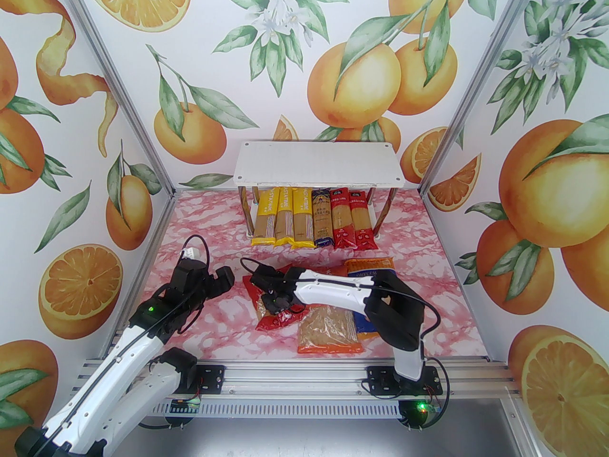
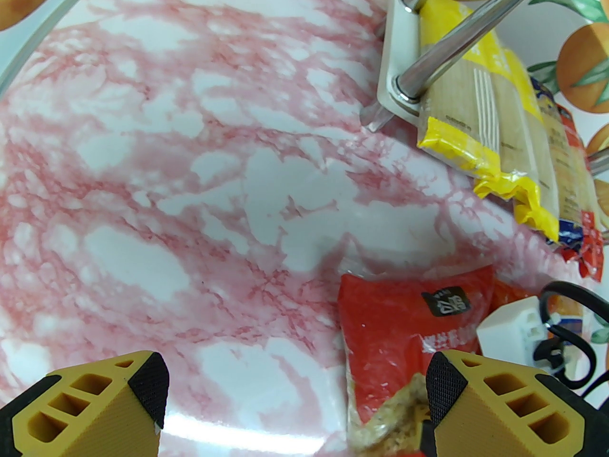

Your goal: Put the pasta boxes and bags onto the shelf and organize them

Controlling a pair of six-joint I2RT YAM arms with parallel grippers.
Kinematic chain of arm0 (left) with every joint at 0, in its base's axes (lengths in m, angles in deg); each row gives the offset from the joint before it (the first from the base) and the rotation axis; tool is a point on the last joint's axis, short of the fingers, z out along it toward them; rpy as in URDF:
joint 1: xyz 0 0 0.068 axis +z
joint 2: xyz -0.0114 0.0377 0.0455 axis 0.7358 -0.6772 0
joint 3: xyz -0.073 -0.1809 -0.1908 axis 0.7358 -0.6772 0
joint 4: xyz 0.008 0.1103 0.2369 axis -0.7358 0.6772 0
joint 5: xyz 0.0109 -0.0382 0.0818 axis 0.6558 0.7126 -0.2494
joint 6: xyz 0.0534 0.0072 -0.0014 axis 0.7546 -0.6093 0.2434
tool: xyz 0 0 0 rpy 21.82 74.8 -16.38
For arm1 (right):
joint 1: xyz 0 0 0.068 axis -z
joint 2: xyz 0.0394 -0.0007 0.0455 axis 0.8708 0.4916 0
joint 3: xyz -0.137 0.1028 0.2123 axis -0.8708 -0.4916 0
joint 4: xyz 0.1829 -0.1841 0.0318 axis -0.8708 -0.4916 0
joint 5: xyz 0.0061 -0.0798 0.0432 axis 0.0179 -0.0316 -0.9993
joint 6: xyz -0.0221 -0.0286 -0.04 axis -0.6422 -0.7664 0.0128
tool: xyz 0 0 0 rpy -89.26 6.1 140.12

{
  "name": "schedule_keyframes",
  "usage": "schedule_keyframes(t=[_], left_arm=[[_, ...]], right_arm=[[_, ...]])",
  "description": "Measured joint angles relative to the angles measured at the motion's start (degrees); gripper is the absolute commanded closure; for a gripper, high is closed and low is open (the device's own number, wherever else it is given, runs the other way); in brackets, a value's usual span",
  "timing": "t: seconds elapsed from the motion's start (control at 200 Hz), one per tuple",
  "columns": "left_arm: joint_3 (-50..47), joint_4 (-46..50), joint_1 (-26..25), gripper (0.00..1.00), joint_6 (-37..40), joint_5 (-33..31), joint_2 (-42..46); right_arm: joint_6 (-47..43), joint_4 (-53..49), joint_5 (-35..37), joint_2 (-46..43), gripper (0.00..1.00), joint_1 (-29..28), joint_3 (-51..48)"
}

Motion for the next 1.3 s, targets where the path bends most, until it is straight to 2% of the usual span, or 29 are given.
schedule_keyframes(t=[0.395,0.716,0.871,1.041,1.301], left_arm=[[0.00,-0.61,0.00,0.09,0.00,-0.02,-1.03],[-0.02,-0.87,0.00,0.09,0.00,-0.04,-1.09],[0.00,-0.98,0.00,0.09,0.02,-0.04,-1.16],[1.42,-0.96,0.00,0.10,0.42,-0.02,-2.58],[7.30,-1.84,0.00,0.11,2.21,0.55,-7.21]], right_arm=[[-1.51,-2.27,-1.22,-3.13,1.00,0.24,-0.72],[-5.22,-9.20,-1.27,-13.55,1.00,1.57,5.81],[-6.47,-10.78,-0.48,-21.11,1.00,4.61,9.46],[-8.96,-15.41,3.50,-27.30,1.00,8.07,15.54],[-15.56,-21.90,7.76,-29.42,1.00,17.94,31.65]])
